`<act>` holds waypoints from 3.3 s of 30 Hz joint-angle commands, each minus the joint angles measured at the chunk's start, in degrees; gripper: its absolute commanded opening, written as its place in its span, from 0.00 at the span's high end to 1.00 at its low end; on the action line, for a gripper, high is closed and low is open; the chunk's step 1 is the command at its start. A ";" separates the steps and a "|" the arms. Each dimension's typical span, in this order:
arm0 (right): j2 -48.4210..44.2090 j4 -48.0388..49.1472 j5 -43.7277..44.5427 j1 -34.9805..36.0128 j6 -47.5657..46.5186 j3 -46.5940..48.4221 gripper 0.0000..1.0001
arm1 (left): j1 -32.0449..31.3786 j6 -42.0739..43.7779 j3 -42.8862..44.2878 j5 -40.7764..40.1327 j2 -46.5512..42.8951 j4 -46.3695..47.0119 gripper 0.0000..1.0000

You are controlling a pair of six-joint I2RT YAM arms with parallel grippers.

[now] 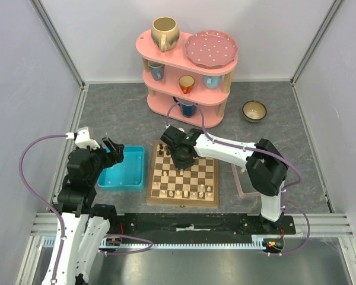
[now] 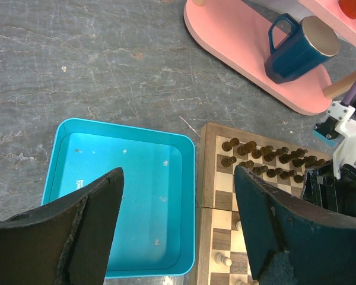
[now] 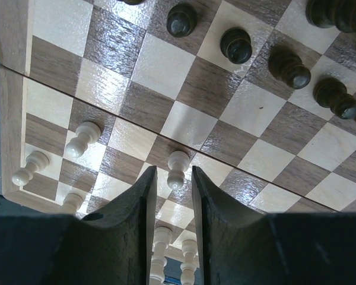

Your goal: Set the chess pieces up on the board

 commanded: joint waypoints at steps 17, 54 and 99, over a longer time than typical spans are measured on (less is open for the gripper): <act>0.24 1.13 -0.40 0.13 -1.39 -1.24 0.83 | 0.27 0.36 -0.31 0.00 -0.29 2.63 0.18; -11.01 -4.23 3.56 5.31 2.21 -14.16 0.90 | 0.27 0.36 -0.49 0.35 -0.12 2.81 0.18; -12.42 -4.41 5.31 6.02 1.68 -8.89 0.64 | 0.27 0.27 -0.49 0.35 -0.56 2.80 0.18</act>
